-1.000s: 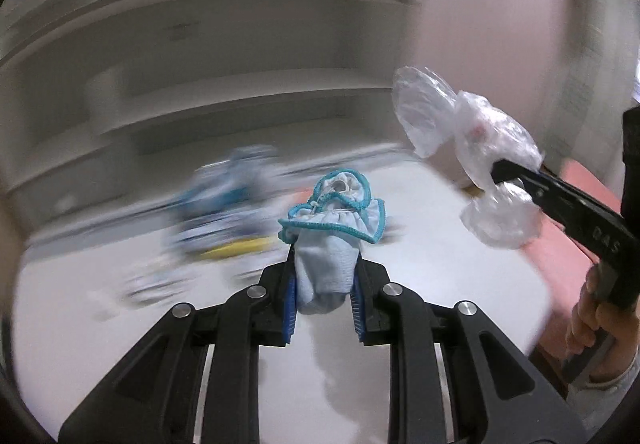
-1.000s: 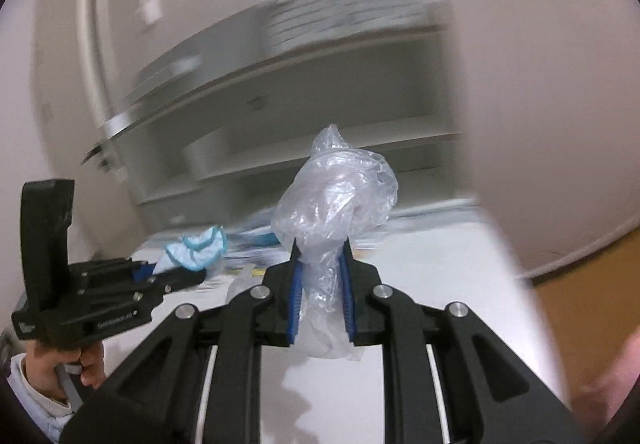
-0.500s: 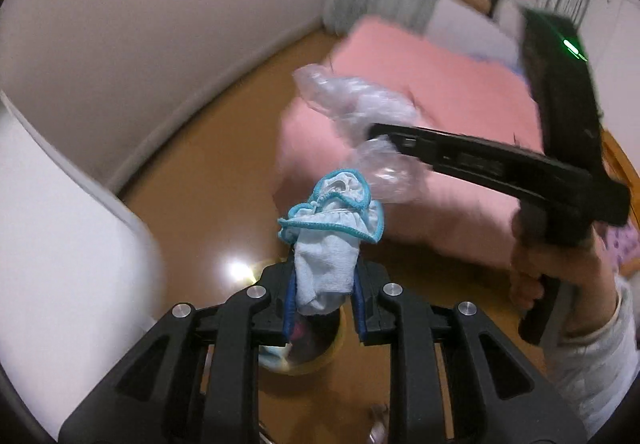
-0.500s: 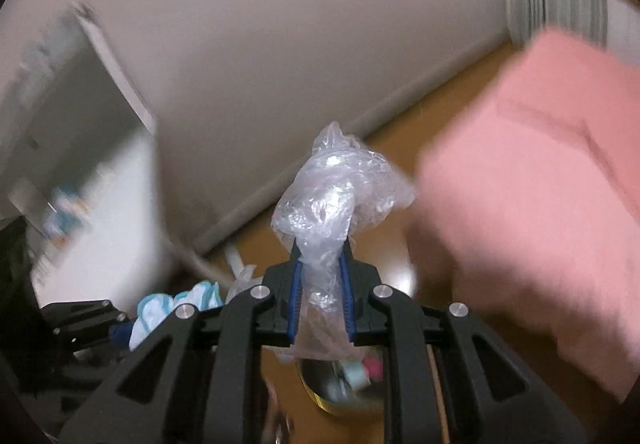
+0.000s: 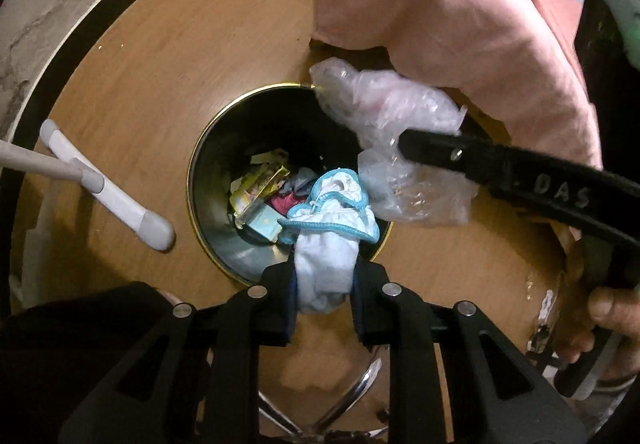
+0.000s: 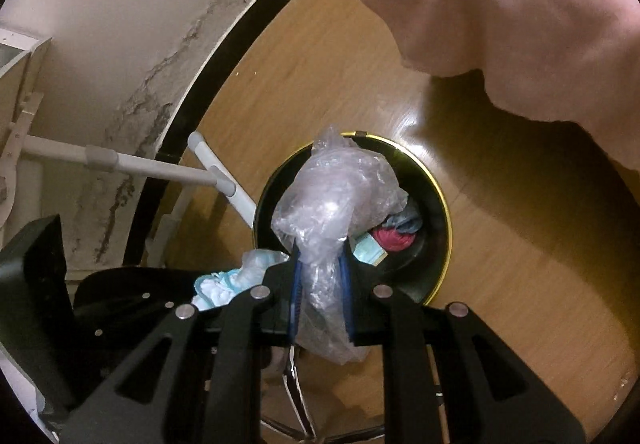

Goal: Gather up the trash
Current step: 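Carry cloth and plastic bag over the bin and open both tools, then grasp the white tape roll with left tool while right tool grasps wrapper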

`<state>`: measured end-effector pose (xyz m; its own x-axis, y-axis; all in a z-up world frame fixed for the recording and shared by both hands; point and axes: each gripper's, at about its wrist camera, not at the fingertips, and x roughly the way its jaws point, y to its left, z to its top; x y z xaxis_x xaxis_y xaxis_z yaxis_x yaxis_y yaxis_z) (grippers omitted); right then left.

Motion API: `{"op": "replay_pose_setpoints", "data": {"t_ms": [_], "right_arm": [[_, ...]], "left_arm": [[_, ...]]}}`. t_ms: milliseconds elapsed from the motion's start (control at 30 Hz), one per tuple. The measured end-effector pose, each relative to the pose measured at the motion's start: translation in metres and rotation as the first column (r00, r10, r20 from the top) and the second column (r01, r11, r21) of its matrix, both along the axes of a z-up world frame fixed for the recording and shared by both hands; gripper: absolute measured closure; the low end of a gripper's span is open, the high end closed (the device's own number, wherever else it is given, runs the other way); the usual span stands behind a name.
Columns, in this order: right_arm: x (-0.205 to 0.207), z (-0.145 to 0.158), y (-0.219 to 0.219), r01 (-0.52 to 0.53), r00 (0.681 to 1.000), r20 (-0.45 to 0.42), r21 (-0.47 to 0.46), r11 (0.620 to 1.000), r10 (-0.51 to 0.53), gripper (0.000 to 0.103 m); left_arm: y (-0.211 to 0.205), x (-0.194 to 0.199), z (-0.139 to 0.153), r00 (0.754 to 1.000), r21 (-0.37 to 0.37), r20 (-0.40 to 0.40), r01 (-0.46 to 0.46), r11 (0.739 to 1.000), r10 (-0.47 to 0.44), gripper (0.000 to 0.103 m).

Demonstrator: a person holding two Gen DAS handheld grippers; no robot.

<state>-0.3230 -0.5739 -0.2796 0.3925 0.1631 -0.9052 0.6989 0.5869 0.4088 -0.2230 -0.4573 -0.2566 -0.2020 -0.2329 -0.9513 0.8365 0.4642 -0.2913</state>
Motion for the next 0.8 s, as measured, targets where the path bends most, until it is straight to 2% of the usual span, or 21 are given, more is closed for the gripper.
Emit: {"op": "replay_pose_setpoints", "data": {"t_ms": [33, 67, 100, 133, 167, 300, 400, 433, 467, 500, 533, 633, 667, 700, 733, 800], "right_arm": [[0.003, -0.001, 0.0, 0.005, 1.0, 0.004, 0.009, 1.0, -0.005, 0.083], [0.001, -0.002, 0.001, 0.012, 1.0, 0.007, 0.021, 1.0, -0.012, 0.067], [0.001, -0.004, 0.0, 0.023, 1.0, -0.001, 0.028, 0.999, -0.023, 0.049], [0.0, -0.004, -0.001, 0.035, 0.999, -0.001, 0.026, 0.999, -0.035, 0.016], [-0.001, -0.001, -0.001, 0.037, 0.999, 0.008, 0.011, 0.999, -0.037, 0.013], [-0.009, 0.014, -0.01, 0.066, 0.998, 0.004, -0.031, 0.997, -0.066, 0.013], [-0.023, 0.054, -0.022, 0.137, 0.99, 0.008, -0.184, 0.973, -0.138, 0.013], [-0.03, 0.087, -0.026, 0.167, 0.985, 0.016, -0.318, 0.933, -0.171, 0.013], [-0.036, 0.107, -0.027, 0.188, 0.981, 0.029, -0.394, 0.9, -0.192, 0.013], [-0.042, 0.132, -0.028, 0.217, 0.974, 0.054, -0.477, 0.852, -0.218, 0.012], [-0.049, 0.165, -0.026, 0.256, 0.964, 0.093, -0.571, 0.78, -0.249, 0.006], [-0.057, 0.239, -0.008, 0.344, 0.937, 0.223, -0.73, 0.59, -0.27, 0.006], [-0.054, 0.26, 0.001, 0.357, 0.933, 0.261, -0.755, 0.55, -0.247, 0.006], [-0.046, 0.276, 0.01, 0.361, 0.933, 0.295, -0.763, 0.536, -0.207, 0.006], [-0.039, 0.285, 0.017, 0.359, 0.933, 0.315, -0.762, 0.54, -0.175, 0.006], [-0.013, 0.299, 0.035, 0.327, 0.934, 0.348, -0.748, 0.578, -0.078, 0.006]], "left_arm": [[-0.001, 0.002, 0.001, 1.0, -0.005, 0.016, 0.002, 1.0, -0.002, 0.075], [-0.005, 0.008, 0.003, 0.999, -0.003, 0.046, 0.002, 1.0, -0.002, 0.051], [-0.005, 0.009, 0.005, 0.997, -0.008, 0.071, 0.0, 1.0, 0.001, 0.021], [-0.006, 0.004, 0.009, 0.995, -0.025, 0.1, -0.007, 1.0, 0.01, 0.013], [-0.004, 0.003, 0.012, 0.992, -0.043, 0.125, -0.012, 0.999, 0.018, 0.011], [-0.007, -0.005, 0.027, 0.988, -0.089, 0.153, 0.029, 0.996, -0.015, 0.011], [-0.011, -0.023, 0.064, 0.968, -0.168, 0.241, 0.107, 0.98, -0.065, 0.011], [-0.011, -0.031, 0.087, 0.954, -0.216, 0.29, 0.147, 0.965, -0.081, 0.011], [-0.008, -0.038, 0.11, 0.938, -0.26, 0.336, 0.184, 0.948, -0.09, 0.011], [-0.004, -0.046, 0.144, 0.917, -0.322, 0.39, 0.226, 0.919, -0.089, 0.011], [0.003, -0.051, 0.177, 0.9, -0.381, 0.43, 0.256, 0.888, -0.075, 0.011], [0.042, -0.052, 0.265, 0.851, -0.51, 0.525, 0.292, 0.809, 0.024, 0.007], [0.056, -0.049, 0.286, 0.835, -0.532, 0.547, 0.291, 0.795, 0.061, 0.007], [0.076, -0.038, 0.307, 0.816, -0.55, 0.568, 0.278, 0.788, 0.108, 0.007], [0.097, -0.024, 0.321, 0.803, -0.562, 0.576, 0.251, 0.788, 0.154, 0.007], [0.141, 0.012, 0.338, 0.78, -0.569, 0.572, 0.156, 0.807, 0.253, 0.007]]}}
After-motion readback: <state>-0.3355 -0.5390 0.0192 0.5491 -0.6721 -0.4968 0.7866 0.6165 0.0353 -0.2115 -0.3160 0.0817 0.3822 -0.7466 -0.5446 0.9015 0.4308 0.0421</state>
